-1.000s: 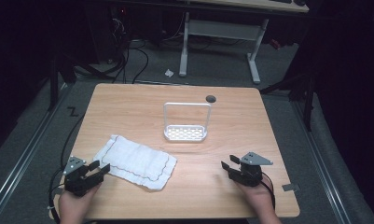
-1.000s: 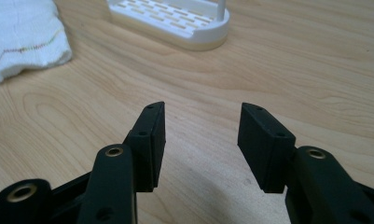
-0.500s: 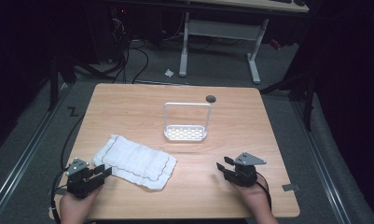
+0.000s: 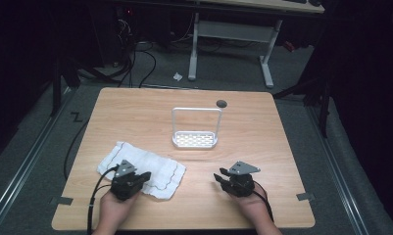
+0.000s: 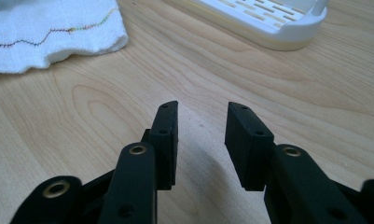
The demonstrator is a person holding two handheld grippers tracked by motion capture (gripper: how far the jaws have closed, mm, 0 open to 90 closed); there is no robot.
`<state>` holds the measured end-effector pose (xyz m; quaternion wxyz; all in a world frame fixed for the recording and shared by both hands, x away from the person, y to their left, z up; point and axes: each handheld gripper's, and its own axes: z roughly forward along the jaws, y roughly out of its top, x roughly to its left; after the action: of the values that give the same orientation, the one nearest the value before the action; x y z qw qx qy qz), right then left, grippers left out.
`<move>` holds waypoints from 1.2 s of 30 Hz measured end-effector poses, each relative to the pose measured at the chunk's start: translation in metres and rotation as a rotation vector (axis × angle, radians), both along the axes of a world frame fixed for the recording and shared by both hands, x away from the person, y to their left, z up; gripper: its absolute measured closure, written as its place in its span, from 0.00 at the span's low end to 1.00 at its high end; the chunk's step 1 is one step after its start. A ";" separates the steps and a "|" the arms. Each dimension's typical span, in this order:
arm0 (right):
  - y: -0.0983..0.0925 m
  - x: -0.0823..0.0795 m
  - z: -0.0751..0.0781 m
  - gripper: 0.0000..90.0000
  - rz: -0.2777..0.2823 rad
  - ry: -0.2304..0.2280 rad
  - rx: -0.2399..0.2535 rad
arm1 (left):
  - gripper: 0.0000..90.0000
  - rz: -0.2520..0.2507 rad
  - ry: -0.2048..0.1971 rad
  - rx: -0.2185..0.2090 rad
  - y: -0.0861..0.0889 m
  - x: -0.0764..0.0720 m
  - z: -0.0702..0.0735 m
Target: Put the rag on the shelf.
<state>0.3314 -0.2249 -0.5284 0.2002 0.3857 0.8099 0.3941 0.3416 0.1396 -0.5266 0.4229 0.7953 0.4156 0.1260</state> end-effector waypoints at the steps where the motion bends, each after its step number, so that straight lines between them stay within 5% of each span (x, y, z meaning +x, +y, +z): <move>1: 0.000 0.000 0.000 0.73 0.000 0.000 0.000 | 1.00 0.000 0.000 0.000 0.000 0.000 0.000; 2: -0.001 -0.003 0.000 0.74 -0.001 0.000 0.000 | 1.00 -0.027 0.036 0.031 -0.011 0.002 -0.008; 10: 0.001 -0.007 0.003 0.81 0.026 0.000 0.032 | 1.00 -0.134 0.022 0.025 -0.033 -0.017 -0.010; 11: 0.003 -0.007 0.004 0.84 0.031 0.011 0.049 | 1.00 -0.163 0.039 -0.002 -0.044 -0.025 -0.011; 19: 0.037 -0.011 0.012 0.95 0.160 0.024 0.083 | 1.00 -0.329 0.021 0.005 -0.080 -0.048 -0.013; 25: 0.057 -0.011 0.008 0.97 0.202 0.030 0.027 | 1.00 -0.365 0.024 0.000 -0.087 -0.052 -0.014; 29: 0.063 -0.010 -0.003 1.00 0.207 0.056 -0.059 | 1.00 -0.368 0.029 -0.010 -0.086 -0.051 -0.014; 36: 0.046 -0.028 -0.006 1.00 0.193 0.082 -0.033 | 1.00 -0.375 0.029 -0.009 -0.083 -0.046 -0.014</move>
<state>0.3039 -0.1787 -0.5348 0.1343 0.3183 0.8572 0.3820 0.2955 0.0565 -0.5406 0.4366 0.8586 0.2668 0.0315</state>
